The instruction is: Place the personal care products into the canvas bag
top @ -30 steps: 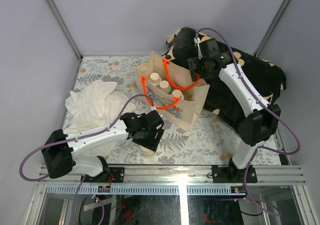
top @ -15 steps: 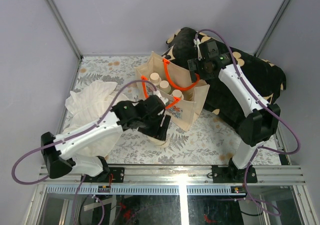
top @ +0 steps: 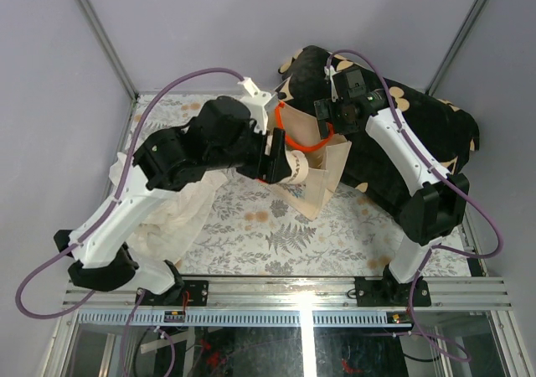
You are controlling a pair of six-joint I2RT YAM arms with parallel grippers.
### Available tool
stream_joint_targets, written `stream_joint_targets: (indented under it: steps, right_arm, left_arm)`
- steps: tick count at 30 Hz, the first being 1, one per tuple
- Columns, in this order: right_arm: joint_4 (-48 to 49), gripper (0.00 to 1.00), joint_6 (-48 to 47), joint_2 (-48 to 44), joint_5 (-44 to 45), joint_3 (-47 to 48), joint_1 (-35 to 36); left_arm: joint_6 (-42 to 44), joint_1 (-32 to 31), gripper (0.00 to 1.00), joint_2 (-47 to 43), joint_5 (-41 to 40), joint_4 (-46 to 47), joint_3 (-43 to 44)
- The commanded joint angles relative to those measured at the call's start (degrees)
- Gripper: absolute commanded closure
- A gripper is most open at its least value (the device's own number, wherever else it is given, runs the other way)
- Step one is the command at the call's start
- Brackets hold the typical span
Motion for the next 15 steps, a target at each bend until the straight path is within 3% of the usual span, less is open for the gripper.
stream_joint_targets:
  steps: [1, 15]
  right_arm:
    - [-0.1, 0.0, 0.6, -2.2, 1.5, 0.1, -0.1]
    - [-2.6, 0.01, 1.5, -5.6, 6.0, 0.0, -0.2]
  left_arm:
    - [7.8, 0.7, 1.0, 4.0, -4.6, 8.3, 7.8]
    - [20.1, 2.1, 1.0, 17.2, -20.1, 14.2, 14.7]
